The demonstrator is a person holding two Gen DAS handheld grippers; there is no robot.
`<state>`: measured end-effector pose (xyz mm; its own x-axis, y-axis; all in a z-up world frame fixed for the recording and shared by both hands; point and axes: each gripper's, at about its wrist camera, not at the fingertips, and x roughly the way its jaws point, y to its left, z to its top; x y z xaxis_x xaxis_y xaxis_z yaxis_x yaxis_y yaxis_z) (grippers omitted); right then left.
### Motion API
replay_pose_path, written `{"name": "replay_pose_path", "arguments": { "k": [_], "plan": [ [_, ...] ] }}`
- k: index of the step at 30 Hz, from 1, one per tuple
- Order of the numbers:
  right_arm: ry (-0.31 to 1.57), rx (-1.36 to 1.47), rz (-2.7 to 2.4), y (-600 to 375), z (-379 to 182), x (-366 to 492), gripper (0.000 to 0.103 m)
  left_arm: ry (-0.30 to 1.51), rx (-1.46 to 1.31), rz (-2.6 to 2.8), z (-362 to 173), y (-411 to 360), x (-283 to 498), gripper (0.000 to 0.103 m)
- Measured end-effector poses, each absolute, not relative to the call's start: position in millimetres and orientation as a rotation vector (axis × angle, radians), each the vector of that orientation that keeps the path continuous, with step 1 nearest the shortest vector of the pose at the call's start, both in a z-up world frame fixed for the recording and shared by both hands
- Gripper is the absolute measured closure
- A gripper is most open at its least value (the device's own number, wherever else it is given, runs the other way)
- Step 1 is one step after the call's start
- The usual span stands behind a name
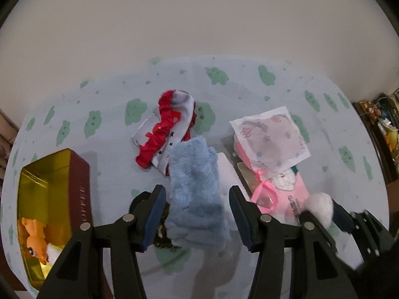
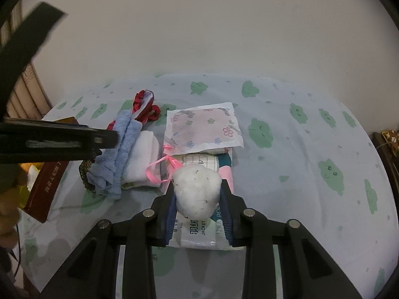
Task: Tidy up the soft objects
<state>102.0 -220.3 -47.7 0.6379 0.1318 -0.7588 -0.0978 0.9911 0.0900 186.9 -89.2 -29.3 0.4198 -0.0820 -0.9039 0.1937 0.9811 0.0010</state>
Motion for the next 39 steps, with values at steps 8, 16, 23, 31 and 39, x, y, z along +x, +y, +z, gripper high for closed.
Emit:
{"name": "replay_pose_path", "arguments": {
  "k": [8, 16, 23, 31, 39],
  "plan": [
    [0.872, 0.048, 0.144, -218.2, -50.2, 103.5, 0.074, 1.163, 0.097, -0.141, -56.4, -80.0, 198.1, 0.049],
    [0.872, 0.05, 0.148, -217.8, -50.4, 104.2, 0.074, 1.099, 0.088, -0.185, -46.9, -78.7, 194.3, 0.087],
    [0.871, 0.049, 0.147, -218.7, -51.6, 104.6, 0.074, 1.039, 0.137, -0.208, -31.7, -86.3, 183.0, 0.089],
    [0.869, 0.039, 0.145, -218.1, -52.1, 105.3, 0.074, 1.02, 0.107, -0.201, -13.5, -73.9, 175.7, 0.089],
    [0.865, 0.024, 0.139, -217.1, -51.1, 105.1, 0.074, 1.005, 0.083, -0.168, -1.3, -51.6, 170.3, 0.089]
  ]
}}
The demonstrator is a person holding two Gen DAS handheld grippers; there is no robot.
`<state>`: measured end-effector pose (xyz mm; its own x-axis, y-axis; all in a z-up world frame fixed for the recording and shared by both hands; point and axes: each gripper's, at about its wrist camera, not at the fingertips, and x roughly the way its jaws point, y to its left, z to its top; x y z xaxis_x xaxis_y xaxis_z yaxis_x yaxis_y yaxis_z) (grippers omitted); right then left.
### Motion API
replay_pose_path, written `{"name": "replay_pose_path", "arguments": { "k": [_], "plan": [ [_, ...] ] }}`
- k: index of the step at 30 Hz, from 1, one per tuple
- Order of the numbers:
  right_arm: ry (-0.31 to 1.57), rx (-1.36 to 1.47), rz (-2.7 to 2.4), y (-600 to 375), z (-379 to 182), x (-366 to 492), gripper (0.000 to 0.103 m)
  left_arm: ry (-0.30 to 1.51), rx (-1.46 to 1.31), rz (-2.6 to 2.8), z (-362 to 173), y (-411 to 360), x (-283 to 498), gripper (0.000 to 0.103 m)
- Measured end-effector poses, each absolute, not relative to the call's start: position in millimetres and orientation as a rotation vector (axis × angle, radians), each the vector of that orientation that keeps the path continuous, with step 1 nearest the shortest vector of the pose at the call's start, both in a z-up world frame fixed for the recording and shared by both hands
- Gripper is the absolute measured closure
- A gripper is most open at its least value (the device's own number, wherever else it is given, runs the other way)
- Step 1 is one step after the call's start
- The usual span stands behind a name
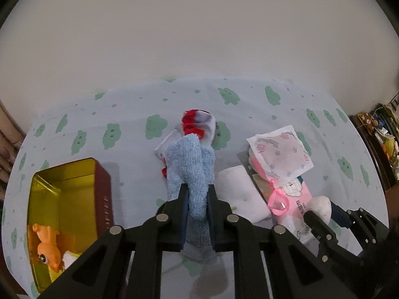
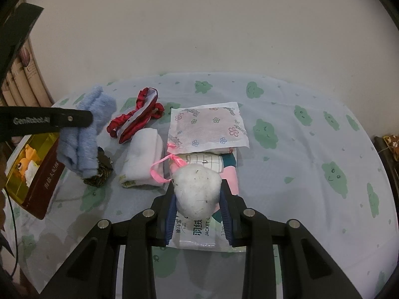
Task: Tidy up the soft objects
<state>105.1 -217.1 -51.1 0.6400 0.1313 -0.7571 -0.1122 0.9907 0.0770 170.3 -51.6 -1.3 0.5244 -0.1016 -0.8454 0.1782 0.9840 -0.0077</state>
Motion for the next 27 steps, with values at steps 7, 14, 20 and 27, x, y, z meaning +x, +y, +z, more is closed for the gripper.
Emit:
{"name": "replay_pose_path", "arguments": {
  "k": [7, 14, 20, 27],
  "plan": [
    [0.862, 0.005, 0.132, -214.8, -51.1, 104.6, 0.074, 0.991, 0.059, -0.157, 11.4, -36.0, 164.5, 0.089],
    [0.856, -0.006, 0.13, -214.4, -50.2, 103.8, 0.074, 0.968, 0.047, -0.136, 23.9, -18.8, 158.0, 0.089],
    [0.854, -0.009, 0.13, -214.3, -49.9, 103.2, 0.074, 0.969, 0.024, -0.092, 29.6, 8.9, 158.3, 0.089],
    [0.853, -0.011, 0.13, -213.8, -50.6, 103.4, 0.074, 0.958, 0.004, -0.015, 36.4, 50.0, 159.5, 0.089]
  ]
}}
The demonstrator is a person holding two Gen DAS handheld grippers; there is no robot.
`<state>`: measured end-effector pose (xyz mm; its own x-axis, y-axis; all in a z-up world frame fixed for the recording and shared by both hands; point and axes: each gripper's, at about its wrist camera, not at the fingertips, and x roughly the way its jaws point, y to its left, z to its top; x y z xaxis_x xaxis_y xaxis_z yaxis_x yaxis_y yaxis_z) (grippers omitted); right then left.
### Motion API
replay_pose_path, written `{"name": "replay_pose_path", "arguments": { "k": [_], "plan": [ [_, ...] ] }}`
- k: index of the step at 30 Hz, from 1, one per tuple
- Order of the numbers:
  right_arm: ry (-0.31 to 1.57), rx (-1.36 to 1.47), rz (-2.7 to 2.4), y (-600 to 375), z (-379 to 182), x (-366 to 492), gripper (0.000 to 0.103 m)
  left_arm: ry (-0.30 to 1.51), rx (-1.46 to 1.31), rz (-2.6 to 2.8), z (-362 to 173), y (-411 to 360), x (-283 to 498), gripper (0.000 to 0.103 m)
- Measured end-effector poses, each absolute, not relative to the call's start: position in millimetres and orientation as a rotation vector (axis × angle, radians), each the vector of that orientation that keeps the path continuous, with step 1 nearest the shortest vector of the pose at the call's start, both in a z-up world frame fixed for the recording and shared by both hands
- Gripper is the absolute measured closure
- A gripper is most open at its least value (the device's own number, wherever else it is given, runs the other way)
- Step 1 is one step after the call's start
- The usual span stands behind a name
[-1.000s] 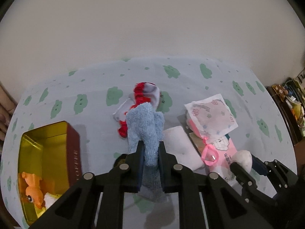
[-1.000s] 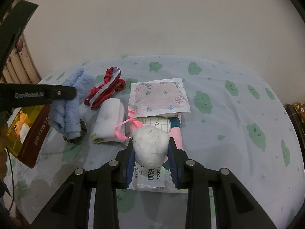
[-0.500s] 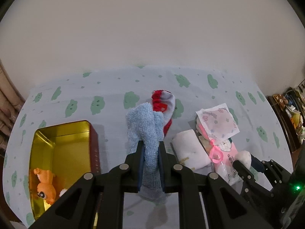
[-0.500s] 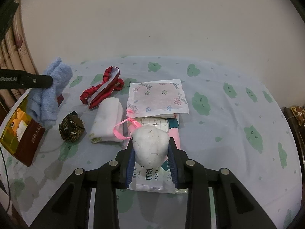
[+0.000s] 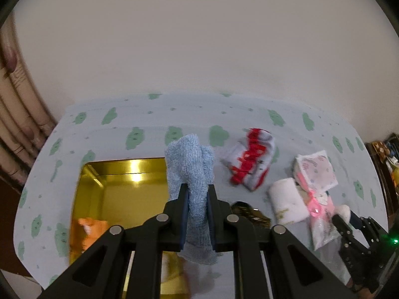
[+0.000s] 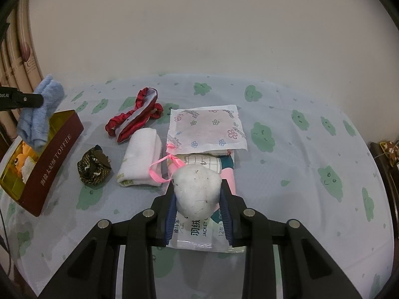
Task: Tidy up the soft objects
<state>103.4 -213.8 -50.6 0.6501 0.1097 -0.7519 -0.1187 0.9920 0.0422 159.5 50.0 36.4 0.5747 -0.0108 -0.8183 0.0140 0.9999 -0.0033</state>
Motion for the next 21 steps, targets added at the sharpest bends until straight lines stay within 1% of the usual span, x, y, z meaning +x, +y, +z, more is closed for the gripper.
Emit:
{"name": "replay_pose_path", "arguments": {
  "k": [12, 21],
  "plan": [
    [0.857, -0.017, 0.128, -213.1, -51.5, 104.2, 0.074, 0.968, -0.037, 0.145, 32.6, 128.3, 159.7, 0.089],
    [0.861, -0.014, 0.125, -213.3, -52.6, 104.6, 0.074, 1.019, -0.029, 0.209, 8.5, 162.2, 166.5, 0.089]
  ]
}}
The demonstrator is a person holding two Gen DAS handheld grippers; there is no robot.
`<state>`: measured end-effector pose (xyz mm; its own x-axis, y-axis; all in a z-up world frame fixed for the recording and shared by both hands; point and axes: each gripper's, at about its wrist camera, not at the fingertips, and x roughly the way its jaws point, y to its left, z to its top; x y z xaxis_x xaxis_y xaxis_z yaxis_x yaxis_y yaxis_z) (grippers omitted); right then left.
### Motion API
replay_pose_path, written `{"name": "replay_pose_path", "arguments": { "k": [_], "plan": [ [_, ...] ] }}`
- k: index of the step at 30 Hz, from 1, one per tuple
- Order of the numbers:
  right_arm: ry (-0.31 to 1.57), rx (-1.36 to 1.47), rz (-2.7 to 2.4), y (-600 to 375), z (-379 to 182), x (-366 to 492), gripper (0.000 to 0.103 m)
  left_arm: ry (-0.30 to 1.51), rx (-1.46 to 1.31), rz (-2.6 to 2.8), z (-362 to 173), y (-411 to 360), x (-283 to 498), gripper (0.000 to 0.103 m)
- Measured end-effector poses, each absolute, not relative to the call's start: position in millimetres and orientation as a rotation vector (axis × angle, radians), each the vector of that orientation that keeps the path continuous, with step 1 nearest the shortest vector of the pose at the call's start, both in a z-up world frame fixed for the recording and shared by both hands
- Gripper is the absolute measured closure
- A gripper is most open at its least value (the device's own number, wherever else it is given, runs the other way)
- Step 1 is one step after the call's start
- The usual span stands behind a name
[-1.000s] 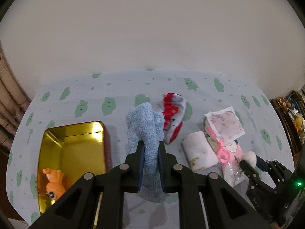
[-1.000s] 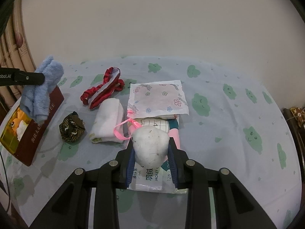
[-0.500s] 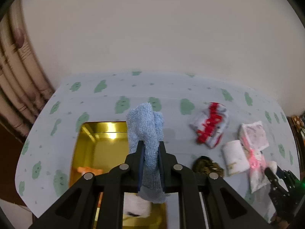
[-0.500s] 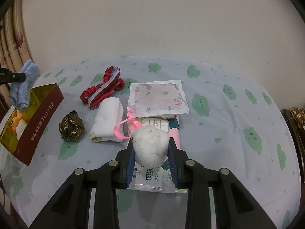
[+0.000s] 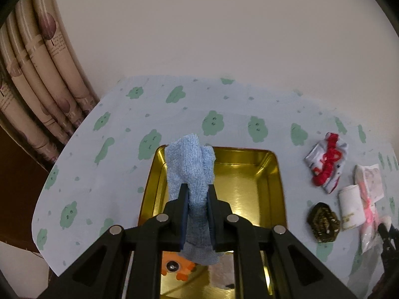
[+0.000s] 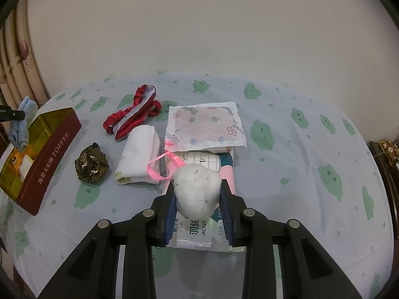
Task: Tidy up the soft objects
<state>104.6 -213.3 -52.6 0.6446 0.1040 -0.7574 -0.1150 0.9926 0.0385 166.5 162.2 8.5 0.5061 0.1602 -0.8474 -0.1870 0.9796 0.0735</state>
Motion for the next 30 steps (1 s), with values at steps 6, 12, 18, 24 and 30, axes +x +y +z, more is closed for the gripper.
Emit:
{"name": "replay_pose_path", "arguments": {
  "k": [6, 12, 18, 24, 30],
  "plan": [
    [0.862, -0.016, 0.121, -214.6, -53.8, 104.8, 0.074, 1.033, -0.018, 0.215, -2.9, 165.4, 179.1, 0.089],
    [0.862, -0.017, 0.117, -214.3, -54.5, 105.1, 0.074, 1.047, -0.018, 0.223, -10.3, 164.9, 187.9, 0.087],
    [0.864, -0.018, 0.114, -214.1, -54.4, 105.3, 0.074, 1.061, -0.007, 0.246, -17.1, 165.0, 191.3, 0.085],
    [0.864, -0.017, 0.114, -214.3, -54.6, 105.3, 0.074, 1.06, 0.035, 0.265, -17.7, 160.4, 191.4, 0.083],
    [0.864, -0.018, 0.114, -214.4, -54.7, 105.5, 0.074, 1.038, 0.056, 0.265, -12.9, 157.6, 188.3, 0.067]
  ]
}}
